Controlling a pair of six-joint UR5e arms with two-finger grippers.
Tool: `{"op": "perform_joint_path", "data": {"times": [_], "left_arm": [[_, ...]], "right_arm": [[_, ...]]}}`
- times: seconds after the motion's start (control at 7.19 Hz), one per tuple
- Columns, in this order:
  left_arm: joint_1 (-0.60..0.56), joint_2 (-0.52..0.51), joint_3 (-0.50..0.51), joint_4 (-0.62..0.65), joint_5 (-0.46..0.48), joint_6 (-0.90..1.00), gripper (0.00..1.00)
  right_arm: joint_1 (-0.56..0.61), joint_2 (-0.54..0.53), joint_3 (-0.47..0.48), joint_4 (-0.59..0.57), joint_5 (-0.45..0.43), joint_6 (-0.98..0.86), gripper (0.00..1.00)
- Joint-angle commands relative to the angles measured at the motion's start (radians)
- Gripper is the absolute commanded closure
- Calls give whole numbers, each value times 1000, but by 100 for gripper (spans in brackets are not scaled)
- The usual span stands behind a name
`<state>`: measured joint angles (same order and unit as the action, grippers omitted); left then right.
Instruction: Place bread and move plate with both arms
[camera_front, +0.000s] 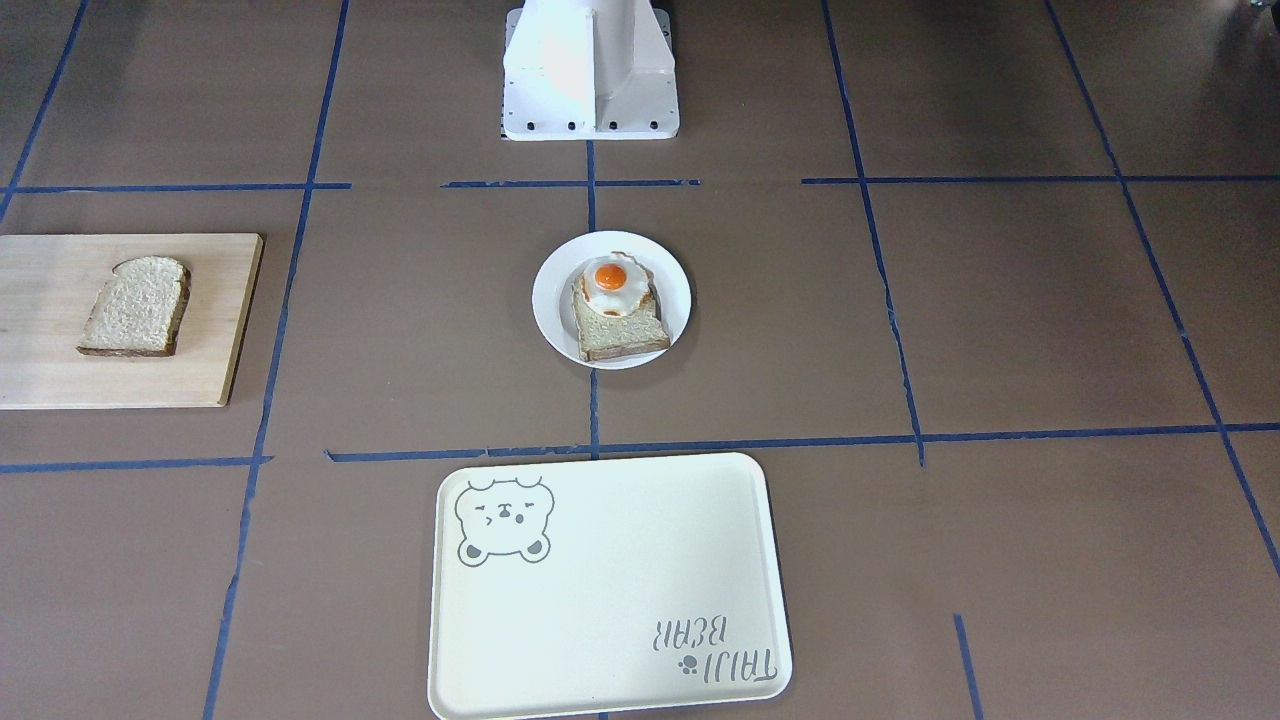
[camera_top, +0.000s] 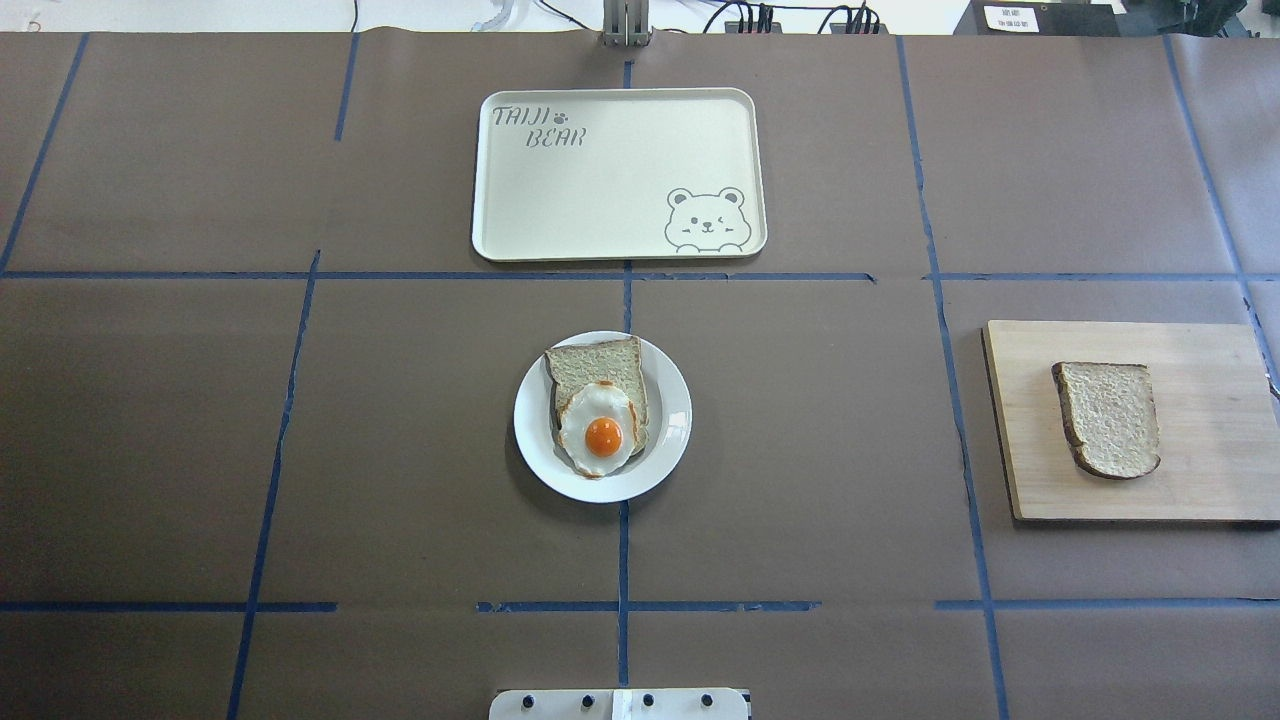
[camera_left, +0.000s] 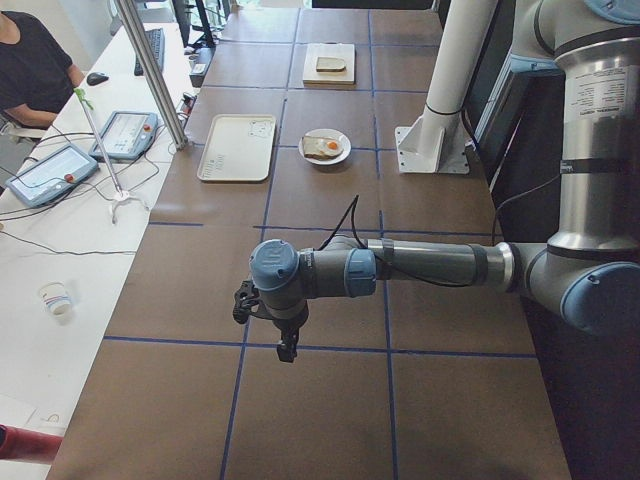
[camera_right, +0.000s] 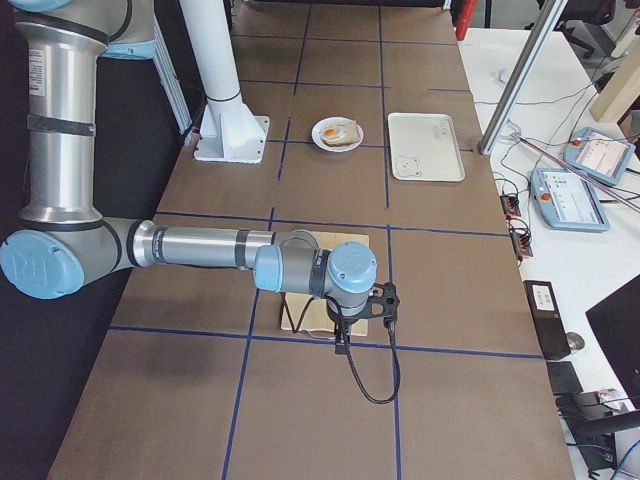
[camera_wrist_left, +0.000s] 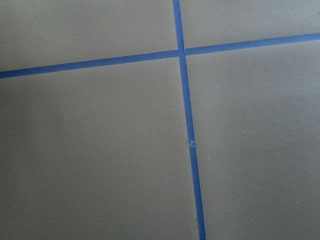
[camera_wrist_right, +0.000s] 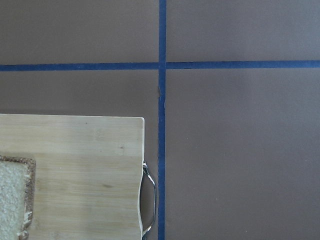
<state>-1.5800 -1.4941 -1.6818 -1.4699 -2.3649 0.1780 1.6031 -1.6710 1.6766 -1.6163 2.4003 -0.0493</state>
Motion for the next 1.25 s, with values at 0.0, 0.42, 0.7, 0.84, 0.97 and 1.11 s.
{"op": "perform_joint_path", "data": {"times": [0.0, 0.42, 0.7, 0.84, 0.97, 1.11], "left_arm": [[0, 0, -3, -1, 1, 0, 0], [-2, 0, -13, -1, -1, 0, 0], [-2, 0, -16, -3, -1, 0, 0], [-2, 0, -18, -3, -1, -2, 0], [-2, -2, -19, -3, -2, -2, 0], [-2, 0, -24, 0, -2, -2, 0]], "right_arm": [[3, 16, 6, 1, 9, 0, 0], [3, 66, 55, 0, 31, -3, 0], [1, 53, 78, 1, 29, 6, 0], [-12, 31, 90, 3, 33, 44, 0], [-64, 22, 116, 68, 30, 201, 0], [-125, -43, 115, 255, 23, 348, 0]]}}
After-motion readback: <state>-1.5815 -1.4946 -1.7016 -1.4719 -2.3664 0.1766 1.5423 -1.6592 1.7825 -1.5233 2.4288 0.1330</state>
